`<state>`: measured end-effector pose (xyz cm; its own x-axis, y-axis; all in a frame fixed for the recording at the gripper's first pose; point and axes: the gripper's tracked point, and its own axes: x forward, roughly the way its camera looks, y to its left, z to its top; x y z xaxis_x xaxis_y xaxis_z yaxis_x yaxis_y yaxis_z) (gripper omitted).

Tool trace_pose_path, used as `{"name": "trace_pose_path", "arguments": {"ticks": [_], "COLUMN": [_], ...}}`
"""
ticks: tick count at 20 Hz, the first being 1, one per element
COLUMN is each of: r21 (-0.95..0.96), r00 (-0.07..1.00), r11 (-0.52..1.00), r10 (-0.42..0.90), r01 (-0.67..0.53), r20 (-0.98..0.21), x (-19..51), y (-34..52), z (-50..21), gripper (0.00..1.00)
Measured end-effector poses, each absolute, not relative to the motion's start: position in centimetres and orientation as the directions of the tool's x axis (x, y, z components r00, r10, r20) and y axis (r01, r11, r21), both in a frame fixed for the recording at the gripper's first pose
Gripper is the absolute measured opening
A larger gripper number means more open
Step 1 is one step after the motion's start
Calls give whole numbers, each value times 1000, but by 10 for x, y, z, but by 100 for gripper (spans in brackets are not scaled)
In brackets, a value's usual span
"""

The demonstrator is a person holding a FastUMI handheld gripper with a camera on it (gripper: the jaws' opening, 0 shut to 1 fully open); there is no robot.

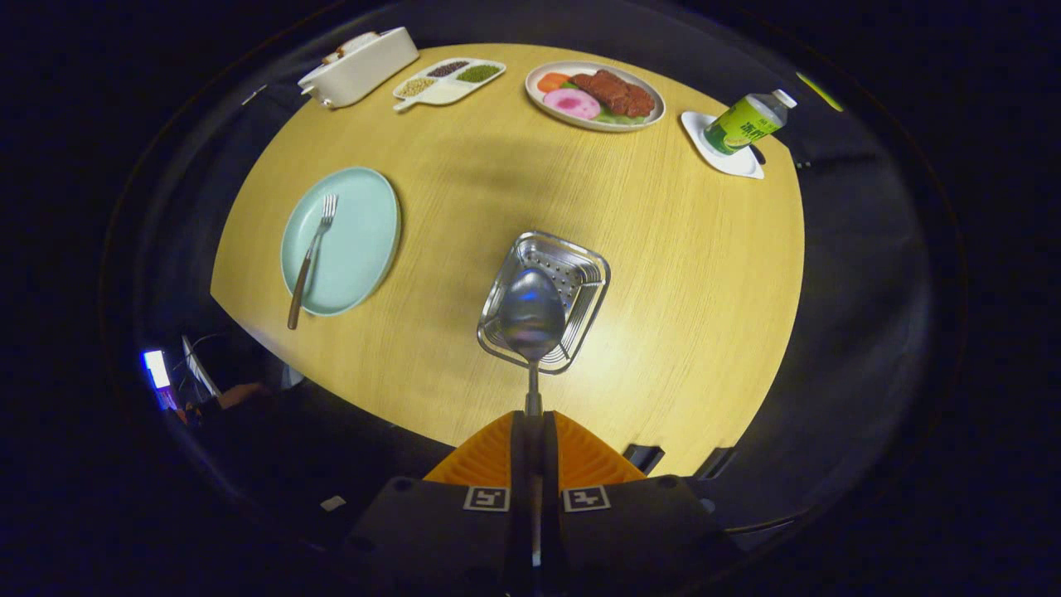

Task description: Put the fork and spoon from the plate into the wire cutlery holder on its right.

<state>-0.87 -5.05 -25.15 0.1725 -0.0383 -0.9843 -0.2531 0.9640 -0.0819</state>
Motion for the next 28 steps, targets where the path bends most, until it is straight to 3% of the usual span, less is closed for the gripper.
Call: {"name": "trace_pose_path", "arguments": {"ticks": [7,11,14,22,27,28], "r21": [-88,-113,-124,-139,88,113], "r00": [-7,29,121,607,701,704], "r11": [951,952,958,982,982,976], "r10": [-95,-110,-95,-32,182,211], "r01": [-297,-284,-260,-130,-169,-184], "r20": [-995,-994,-988,-794,-690,-678], "x": [7,22,28,44,33,32], "y": [-51,-54,-54,-13,103,125], "z": [-271,-269,-264,-203,-195,-201], "gripper": [11,17,37,40,44,56]}}
